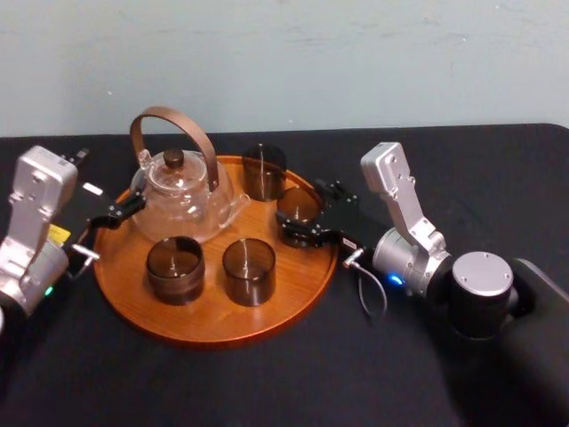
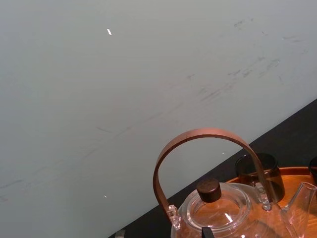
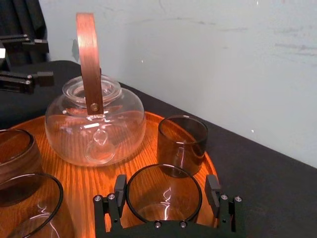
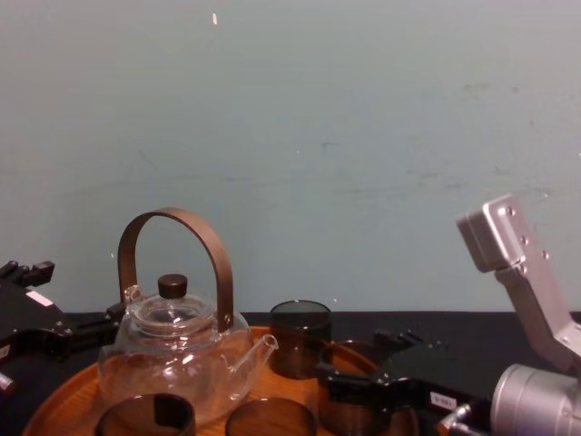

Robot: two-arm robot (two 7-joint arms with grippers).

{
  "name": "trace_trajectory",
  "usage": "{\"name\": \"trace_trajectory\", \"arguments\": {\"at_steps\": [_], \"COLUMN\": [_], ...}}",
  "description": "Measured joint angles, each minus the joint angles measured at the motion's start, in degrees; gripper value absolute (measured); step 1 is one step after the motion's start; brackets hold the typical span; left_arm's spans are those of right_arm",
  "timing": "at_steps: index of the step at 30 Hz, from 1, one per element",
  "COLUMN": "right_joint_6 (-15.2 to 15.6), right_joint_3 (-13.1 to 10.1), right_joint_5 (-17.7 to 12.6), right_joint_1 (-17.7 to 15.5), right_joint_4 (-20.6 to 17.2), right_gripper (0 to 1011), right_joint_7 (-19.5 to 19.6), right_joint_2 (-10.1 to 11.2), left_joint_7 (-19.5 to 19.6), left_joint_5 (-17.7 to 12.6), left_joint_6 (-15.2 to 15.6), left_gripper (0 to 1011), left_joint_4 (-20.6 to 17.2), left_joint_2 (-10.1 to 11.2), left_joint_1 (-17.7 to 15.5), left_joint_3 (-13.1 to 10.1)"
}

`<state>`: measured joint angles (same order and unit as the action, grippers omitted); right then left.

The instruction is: Pick up the glass from the table and place it on the tray.

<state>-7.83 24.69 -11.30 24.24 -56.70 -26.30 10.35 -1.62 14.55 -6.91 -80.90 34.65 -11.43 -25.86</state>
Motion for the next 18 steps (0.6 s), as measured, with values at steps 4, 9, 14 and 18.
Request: {"name": "trace_trajectory", "arguments": {"at_steps": [4,9,14,18], "right_joint_6": [0.35,1.21,1.82,2.19], "right_joint_3": [-0.37,-0.87,-1.49,-2.12], "right_joint_5": [-0.2,-0.68,-1.4,-2.13], "right_joint_1": [-0.97,-2.81,-4.74,-6.33], "right_joint_4": [-2.37,-6.79,-10.95,-14.16], "right_gripper": [1002,1002,1002,1002], "right_joint_7": [0.03,0.14,0.27,0.39], "right_joint_2": [0.74,2.14,3.49,4.63], "left_joint_7": [0.0,0.0,0.0,0.0], "left_joint_5": [0.0,0.0,0.0,0.0], "left_joint_6": [0.0,0.0,0.0,0.0], "left_gripper": [1001,1001,1001,1001], "left_joint_4": [0.0,0.0,0.0,0.0], "left_joint_2": [0.0,0.0,0.0,0.0], "left_joint_1": [0.0,0.0,0.0,0.0], "left_joint_3": [0.0,0.0,0.0,0.0]}}
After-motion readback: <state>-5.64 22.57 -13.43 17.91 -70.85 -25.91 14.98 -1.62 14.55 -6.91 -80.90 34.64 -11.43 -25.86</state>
